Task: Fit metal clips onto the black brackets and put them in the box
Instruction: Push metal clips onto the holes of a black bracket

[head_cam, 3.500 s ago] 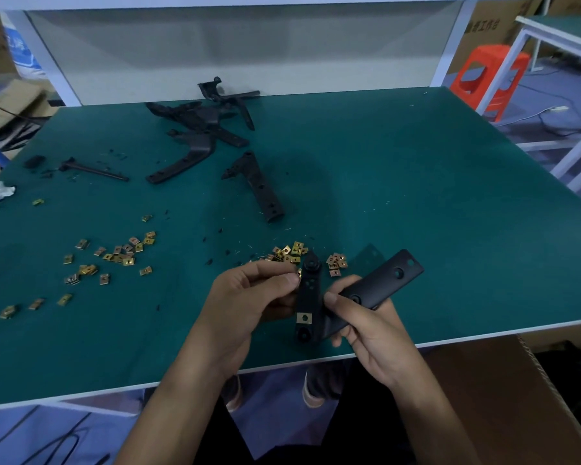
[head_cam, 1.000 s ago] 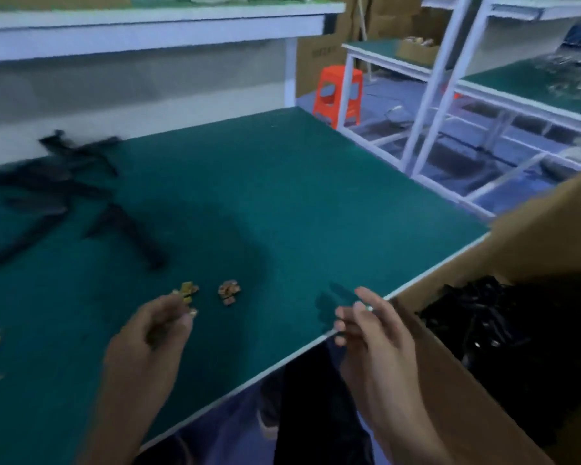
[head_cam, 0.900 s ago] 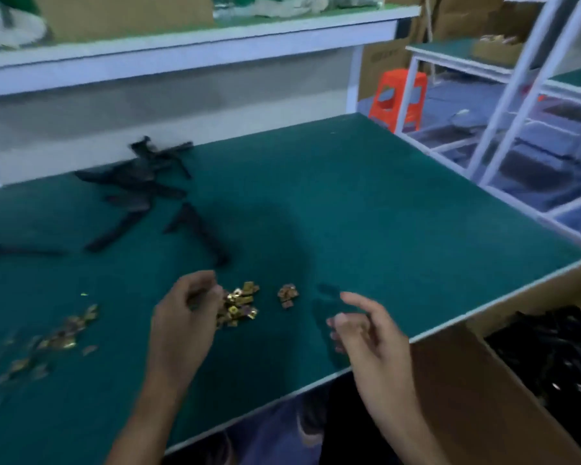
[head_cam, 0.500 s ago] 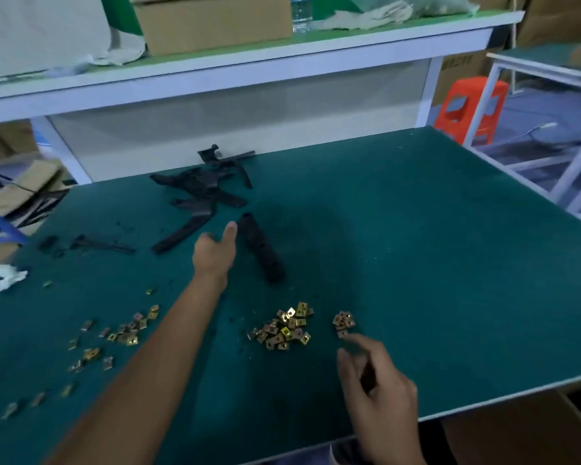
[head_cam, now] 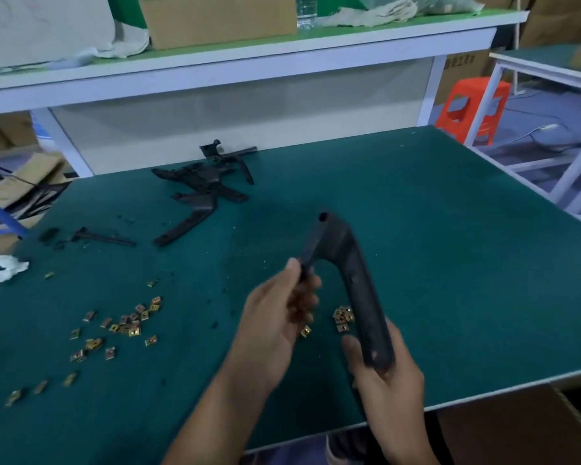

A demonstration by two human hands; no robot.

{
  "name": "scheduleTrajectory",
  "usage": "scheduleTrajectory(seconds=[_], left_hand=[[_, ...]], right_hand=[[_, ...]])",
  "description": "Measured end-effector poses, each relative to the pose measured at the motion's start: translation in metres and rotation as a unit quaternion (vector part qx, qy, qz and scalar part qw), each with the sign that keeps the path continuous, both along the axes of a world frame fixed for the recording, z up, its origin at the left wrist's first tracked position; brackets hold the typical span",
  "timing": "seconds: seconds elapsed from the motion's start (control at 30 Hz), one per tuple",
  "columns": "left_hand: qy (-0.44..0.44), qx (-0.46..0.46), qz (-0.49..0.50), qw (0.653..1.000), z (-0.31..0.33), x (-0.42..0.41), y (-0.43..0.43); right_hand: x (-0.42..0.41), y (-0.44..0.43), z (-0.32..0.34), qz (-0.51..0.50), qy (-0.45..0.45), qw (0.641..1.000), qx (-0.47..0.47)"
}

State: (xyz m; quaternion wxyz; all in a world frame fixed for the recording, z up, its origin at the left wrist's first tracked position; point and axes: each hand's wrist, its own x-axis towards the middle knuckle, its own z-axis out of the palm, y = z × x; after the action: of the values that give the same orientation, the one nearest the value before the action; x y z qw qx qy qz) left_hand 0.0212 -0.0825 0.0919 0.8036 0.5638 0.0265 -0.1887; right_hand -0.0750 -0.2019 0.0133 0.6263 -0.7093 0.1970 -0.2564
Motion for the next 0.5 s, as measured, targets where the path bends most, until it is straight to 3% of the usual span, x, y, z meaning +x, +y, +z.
scheduleTrajectory(seconds=[0.07, 0.17, 0.27, 0.33, 0.4, 0.43, 0.5], left_hand=[[-0.019, 0.063, -0.005, 0.998, -0.01, -0.036, -0.01], [-0.042, 0.16, -0.035, 0.986, -0.022, -0.06, -0.012], [-0.12, 0.326, -0.074, 0.935, -0.034, -0.054, -0.006], [-0.247, 0.448, -0.051, 0.858, -0.043, -0.036, -0.004], [-0.38, 0.564, -0.077, 0.729, -0.051, -0.015, -0.009], [-0.417, 0.601, -0.118, 0.672, -0.054, -0.006, -0.012], [-0.447, 0.63, -0.196, 0.604, -0.062, 0.006, -0.018]], right_hand=[[0.0, -0.002, 0.004, 0.0, -0.016, 0.996, 0.085], [-0.009, -0.002, 0.008, -0.003, -0.055, 0.997, 0.05], [-0.011, 0.001, 0.009, -0.032, -0.059, 0.995, 0.079], [-0.006, 0.002, 0.008, -0.06, -0.059, 0.992, 0.098], [-0.002, 0.003, 0.01, -0.07, -0.062, 0.989, 0.111], [-0.002, 0.002, 0.01, -0.071, -0.063, 0.989, 0.113], [-0.002, 0.002, 0.009, -0.068, -0.064, 0.989, 0.117]])
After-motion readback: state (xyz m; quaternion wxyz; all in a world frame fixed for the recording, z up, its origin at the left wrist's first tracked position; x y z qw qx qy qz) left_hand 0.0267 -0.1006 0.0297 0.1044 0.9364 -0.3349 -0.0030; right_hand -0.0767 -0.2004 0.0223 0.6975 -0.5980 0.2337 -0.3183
